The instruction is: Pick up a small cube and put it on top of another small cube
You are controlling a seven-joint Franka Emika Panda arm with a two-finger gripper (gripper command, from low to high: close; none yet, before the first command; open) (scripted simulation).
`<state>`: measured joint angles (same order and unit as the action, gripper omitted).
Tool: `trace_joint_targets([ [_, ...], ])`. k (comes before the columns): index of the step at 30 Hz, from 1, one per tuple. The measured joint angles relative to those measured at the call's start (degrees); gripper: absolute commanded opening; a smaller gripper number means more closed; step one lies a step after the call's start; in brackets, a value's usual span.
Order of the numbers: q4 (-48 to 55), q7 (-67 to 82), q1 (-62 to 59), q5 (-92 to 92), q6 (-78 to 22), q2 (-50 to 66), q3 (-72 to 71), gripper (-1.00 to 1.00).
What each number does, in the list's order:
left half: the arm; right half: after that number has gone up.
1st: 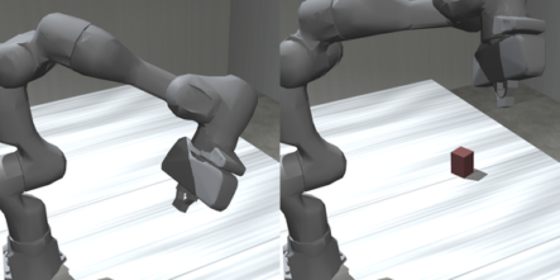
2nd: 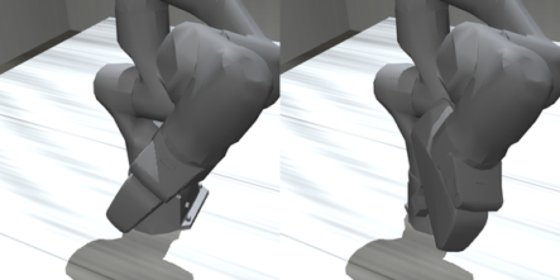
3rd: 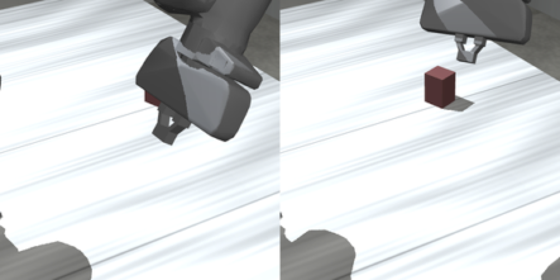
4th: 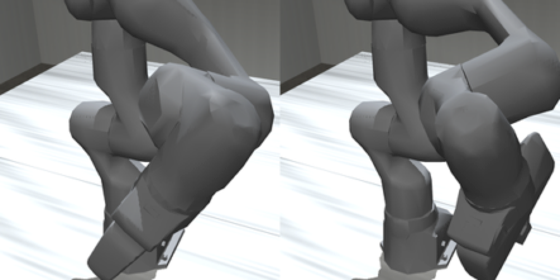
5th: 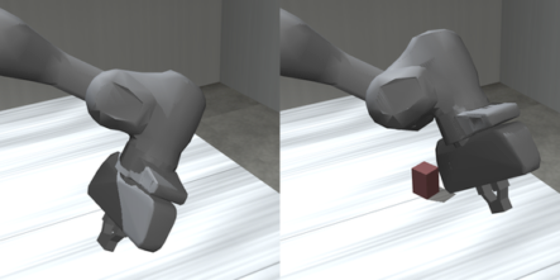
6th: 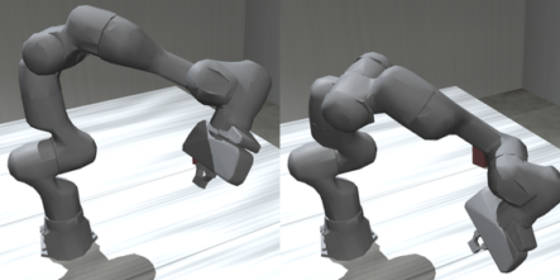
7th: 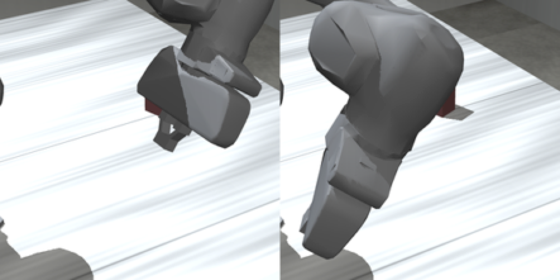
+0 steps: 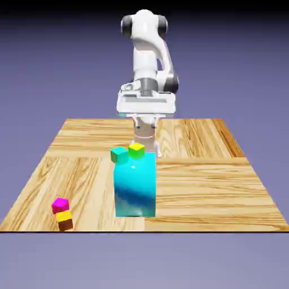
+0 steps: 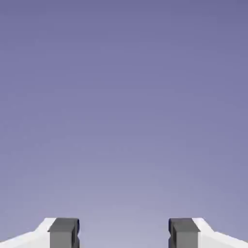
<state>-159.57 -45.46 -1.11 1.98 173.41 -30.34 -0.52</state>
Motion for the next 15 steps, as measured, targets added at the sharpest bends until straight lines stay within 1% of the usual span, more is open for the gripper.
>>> trace_joint_targets([
  [15,17.8,-37.4,-22.7,24.6,-7.5,28.9,-6.5,0.00],
])
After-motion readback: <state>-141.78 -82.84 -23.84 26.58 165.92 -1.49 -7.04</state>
